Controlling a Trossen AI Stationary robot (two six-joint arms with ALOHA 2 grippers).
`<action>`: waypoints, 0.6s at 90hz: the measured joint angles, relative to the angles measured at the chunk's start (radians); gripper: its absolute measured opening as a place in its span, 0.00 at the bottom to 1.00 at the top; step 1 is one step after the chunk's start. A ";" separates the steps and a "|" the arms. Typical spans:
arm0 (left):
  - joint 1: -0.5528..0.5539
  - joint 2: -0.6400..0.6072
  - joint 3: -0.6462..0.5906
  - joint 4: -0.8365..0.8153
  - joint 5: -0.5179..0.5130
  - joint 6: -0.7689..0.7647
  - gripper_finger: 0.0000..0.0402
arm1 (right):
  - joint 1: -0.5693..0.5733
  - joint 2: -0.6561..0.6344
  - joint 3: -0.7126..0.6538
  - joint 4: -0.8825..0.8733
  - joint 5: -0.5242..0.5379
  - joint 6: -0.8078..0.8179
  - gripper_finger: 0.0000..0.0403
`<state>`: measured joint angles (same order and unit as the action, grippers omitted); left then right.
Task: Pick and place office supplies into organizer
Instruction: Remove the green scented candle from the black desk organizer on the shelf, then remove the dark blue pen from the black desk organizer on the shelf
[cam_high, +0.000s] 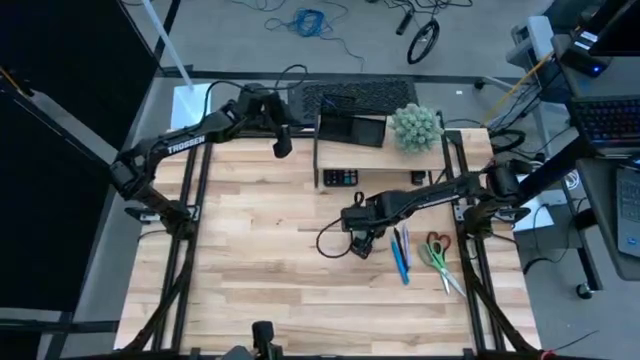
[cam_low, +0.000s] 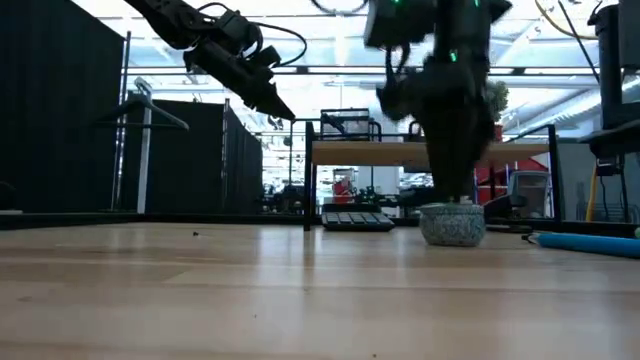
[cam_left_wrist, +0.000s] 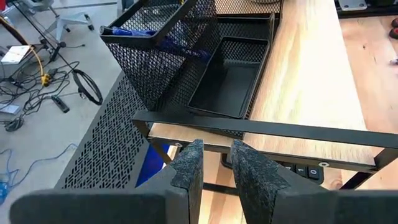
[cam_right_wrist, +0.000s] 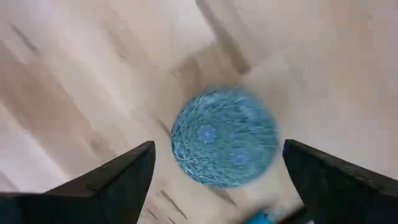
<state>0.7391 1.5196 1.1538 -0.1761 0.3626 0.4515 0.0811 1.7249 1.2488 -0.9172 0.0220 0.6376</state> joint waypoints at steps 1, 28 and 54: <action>0.000 0.000 0.000 0.000 0.000 0.000 0.18 | 0.000 -0.003 0.008 -0.005 0.008 -0.008 0.84; 0.000 0.000 0.000 0.002 -0.017 0.000 0.18 | -0.015 -0.045 0.169 -0.036 0.273 -0.260 0.84; 0.006 -0.012 0.015 0.011 -0.108 -0.022 0.18 | -0.232 -0.066 0.277 0.059 0.424 -0.422 0.83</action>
<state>0.7449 1.5078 1.1688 -0.1655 0.2550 0.4295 -0.1512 1.6587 1.5261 -0.8578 0.4455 0.2155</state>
